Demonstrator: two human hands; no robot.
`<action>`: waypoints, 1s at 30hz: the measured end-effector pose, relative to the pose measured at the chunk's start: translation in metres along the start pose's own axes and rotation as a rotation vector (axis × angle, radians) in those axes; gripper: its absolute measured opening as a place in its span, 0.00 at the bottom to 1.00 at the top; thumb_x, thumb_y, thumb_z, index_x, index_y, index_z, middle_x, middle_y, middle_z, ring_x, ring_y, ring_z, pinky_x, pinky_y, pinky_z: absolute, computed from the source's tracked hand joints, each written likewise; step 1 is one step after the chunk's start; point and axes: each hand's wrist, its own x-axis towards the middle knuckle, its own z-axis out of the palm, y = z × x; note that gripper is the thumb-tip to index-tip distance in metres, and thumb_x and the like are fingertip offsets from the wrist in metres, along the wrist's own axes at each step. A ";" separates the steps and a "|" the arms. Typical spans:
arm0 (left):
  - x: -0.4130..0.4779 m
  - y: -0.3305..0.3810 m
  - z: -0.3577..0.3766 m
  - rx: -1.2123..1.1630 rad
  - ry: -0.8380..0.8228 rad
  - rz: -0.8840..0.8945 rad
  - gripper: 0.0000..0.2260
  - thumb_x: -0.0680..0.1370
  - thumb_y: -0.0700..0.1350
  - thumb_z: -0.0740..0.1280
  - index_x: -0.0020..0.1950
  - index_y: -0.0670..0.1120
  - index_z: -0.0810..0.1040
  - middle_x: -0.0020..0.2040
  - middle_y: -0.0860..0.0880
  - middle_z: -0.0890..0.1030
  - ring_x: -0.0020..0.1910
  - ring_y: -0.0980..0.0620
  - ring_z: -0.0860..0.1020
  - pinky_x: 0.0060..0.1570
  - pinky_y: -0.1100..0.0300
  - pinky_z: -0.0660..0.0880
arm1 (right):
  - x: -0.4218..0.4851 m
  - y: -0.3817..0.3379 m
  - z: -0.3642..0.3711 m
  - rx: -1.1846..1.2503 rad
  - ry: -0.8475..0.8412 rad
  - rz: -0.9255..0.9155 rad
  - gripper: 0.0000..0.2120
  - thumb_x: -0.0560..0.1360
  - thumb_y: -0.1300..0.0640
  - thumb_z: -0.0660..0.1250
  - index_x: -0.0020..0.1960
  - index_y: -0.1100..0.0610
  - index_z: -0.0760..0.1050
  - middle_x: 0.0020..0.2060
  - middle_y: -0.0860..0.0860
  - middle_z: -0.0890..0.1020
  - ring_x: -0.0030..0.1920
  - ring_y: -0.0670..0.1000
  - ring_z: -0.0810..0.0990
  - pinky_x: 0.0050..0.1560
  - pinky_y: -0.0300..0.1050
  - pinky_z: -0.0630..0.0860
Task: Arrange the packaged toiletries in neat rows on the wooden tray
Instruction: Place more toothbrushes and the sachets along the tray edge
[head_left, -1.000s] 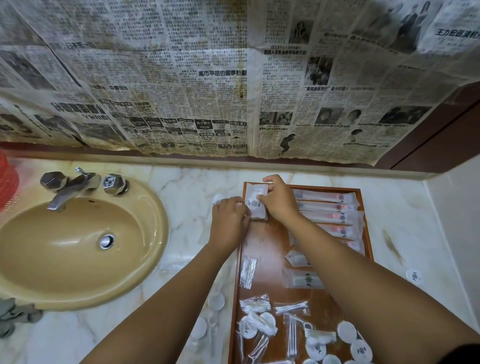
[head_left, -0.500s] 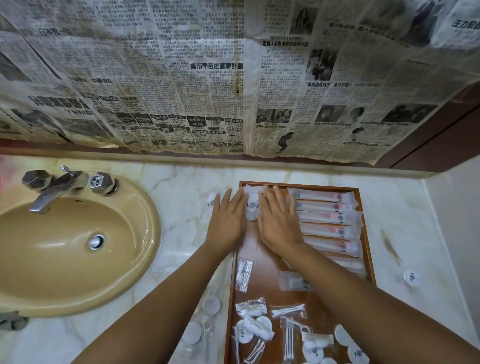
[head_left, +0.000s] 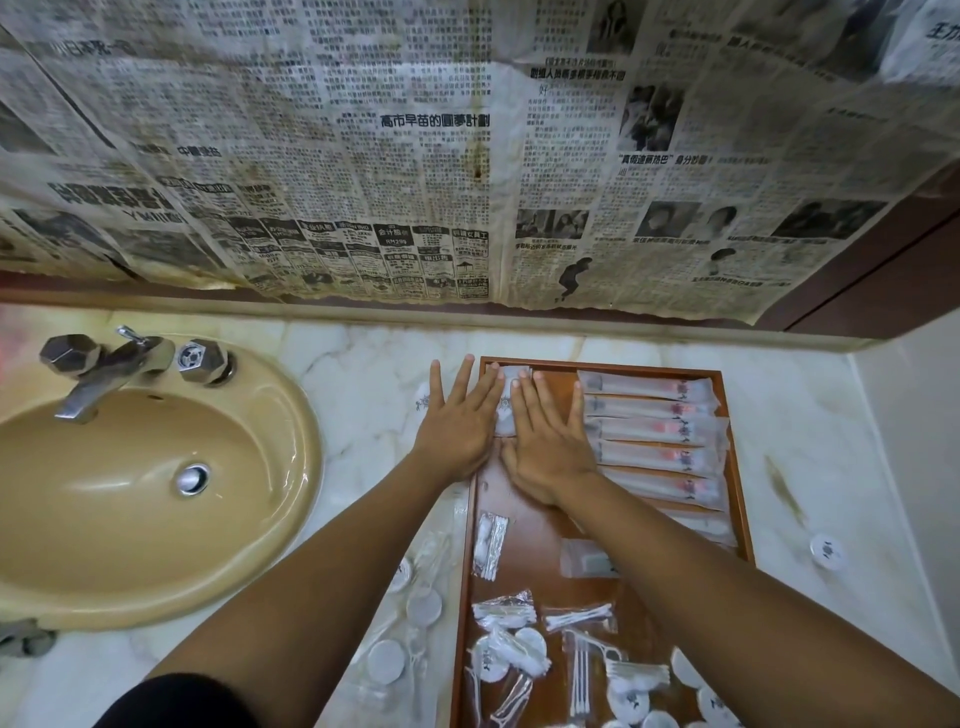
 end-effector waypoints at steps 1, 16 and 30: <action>-0.001 0.001 0.000 0.008 -0.006 -0.007 0.31 0.81 0.53 0.46 0.83 0.42 0.54 0.83 0.43 0.54 0.81 0.35 0.46 0.73 0.29 0.35 | 0.000 0.002 0.000 -0.003 -0.006 -0.008 0.38 0.77 0.37 0.34 0.80 0.57 0.31 0.81 0.54 0.36 0.80 0.54 0.30 0.73 0.72 0.30; -0.060 0.011 -0.024 -0.427 0.296 -0.233 0.18 0.81 0.47 0.65 0.69 0.43 0.76 0.69 0.41 0.76 0.65 0.38 0.76 0.62 0.40 0.74 | -0.056 -0.005 -0.018 0.368 0.304 -0.015 0.22 0.78 0.48 0.64 0.71 0.51 0.72 0.66 0.49 0.74 0.69 0.54 0.69 0.69 0.57 0.60; -0.109 0.011 -0.016 -0.401 0.051 -0.467 0.29 0.79 0.47 0.67 0.79 0.41 0.65 0.77 0.36 0.65 0.73 0.35 0.68 0.70 0.42 0.66 | -0.110 -0.057 0.013 0.391 -0.120 -0.127 0.31 0.78 0.52 0.70 0.78 0.56 0.64 0.72 0.54 0.66 0.71 0.57 0.64 0.71 0.51 0.67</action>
